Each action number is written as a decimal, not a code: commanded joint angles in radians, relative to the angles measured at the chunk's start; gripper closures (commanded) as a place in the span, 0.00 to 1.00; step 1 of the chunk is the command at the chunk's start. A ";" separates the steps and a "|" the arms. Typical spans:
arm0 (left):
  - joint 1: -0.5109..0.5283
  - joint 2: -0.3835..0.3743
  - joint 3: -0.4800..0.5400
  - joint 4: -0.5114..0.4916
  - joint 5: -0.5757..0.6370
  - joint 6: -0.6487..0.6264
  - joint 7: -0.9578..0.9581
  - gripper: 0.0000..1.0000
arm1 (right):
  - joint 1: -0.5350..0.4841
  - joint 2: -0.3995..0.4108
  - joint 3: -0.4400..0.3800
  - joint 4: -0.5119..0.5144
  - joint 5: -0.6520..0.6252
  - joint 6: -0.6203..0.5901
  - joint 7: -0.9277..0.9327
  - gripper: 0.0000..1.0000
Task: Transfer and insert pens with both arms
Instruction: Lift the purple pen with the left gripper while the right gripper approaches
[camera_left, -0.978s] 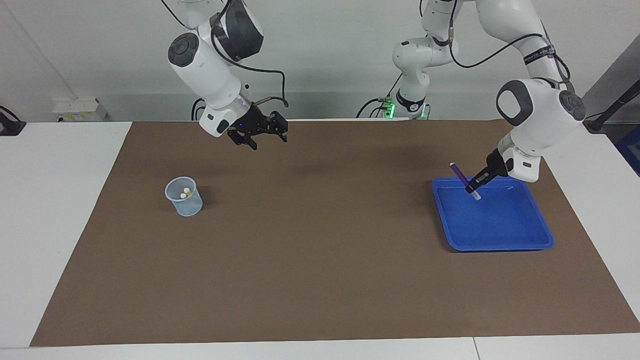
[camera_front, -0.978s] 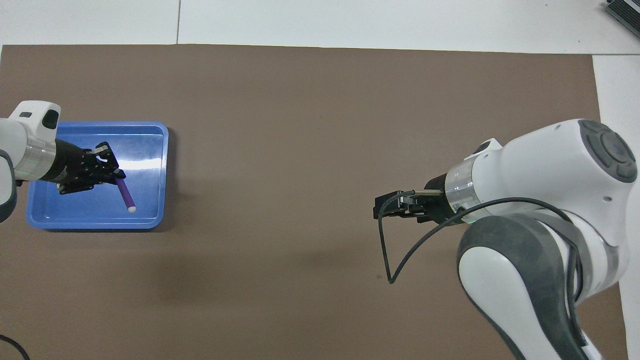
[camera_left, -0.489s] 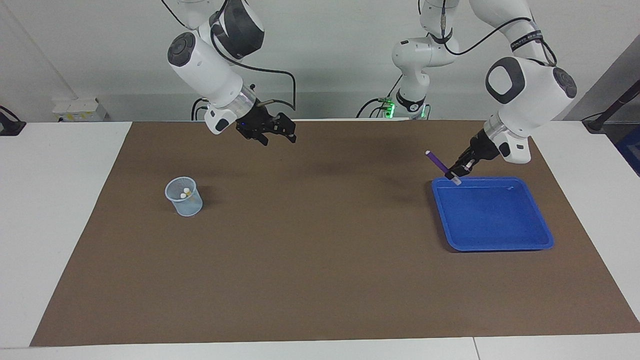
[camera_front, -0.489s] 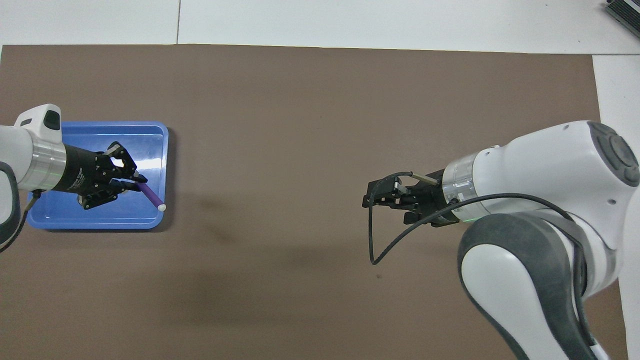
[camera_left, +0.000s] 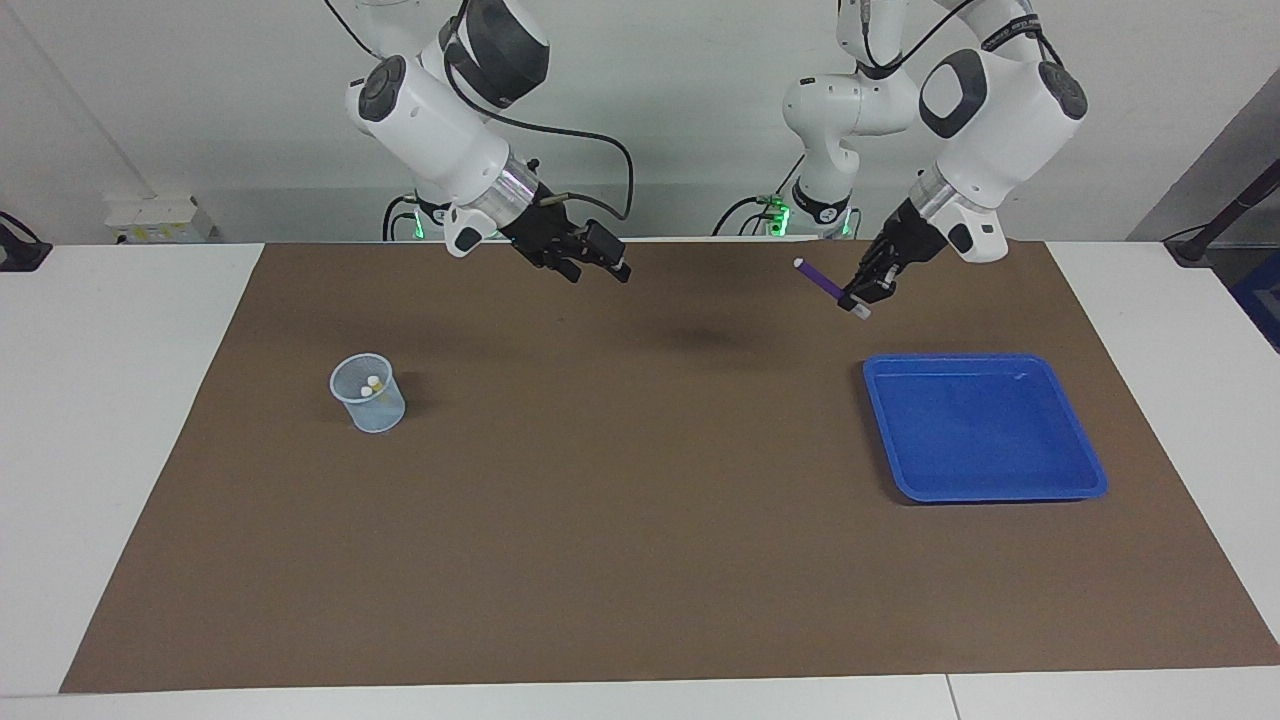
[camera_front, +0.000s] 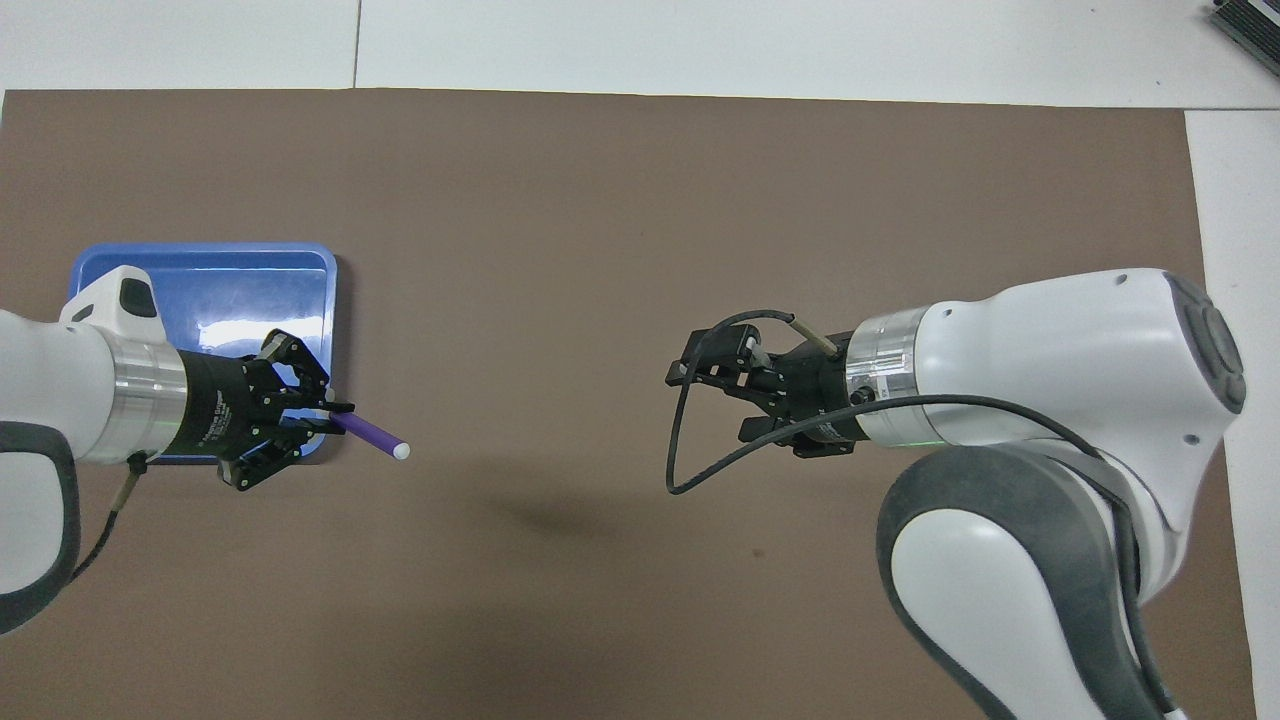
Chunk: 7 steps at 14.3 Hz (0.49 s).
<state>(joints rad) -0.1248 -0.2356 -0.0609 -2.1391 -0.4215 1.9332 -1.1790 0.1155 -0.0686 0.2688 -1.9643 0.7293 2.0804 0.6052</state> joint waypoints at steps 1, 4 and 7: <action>-0.055 -0.050 0.013 -0.053 -0.055 0.027 -0.141 1.00 | 0.018 -0.007 0.001 -0.016 0.071 0.076 0.057 0.00; -0.068 -0.125 0.012 -0.139 -0.126 0.096 -0.250 1.00 | 0.108 0.000 0.000 -0.015 0.094 0.203 0.123 0.00; -0.130 -0.194 0.010 -0.212 -0.132 0.158 -0.355 1.00 | 0.188 0.001 0.000 -0.015 0.094 0.280 0.212 0.00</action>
<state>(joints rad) -0.2032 -0.3391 -0.0605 -2.2611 -0.5357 2.0313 -1.4562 0.2663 -0.0631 0.2697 -1.9669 0.8015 2.3163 0.7736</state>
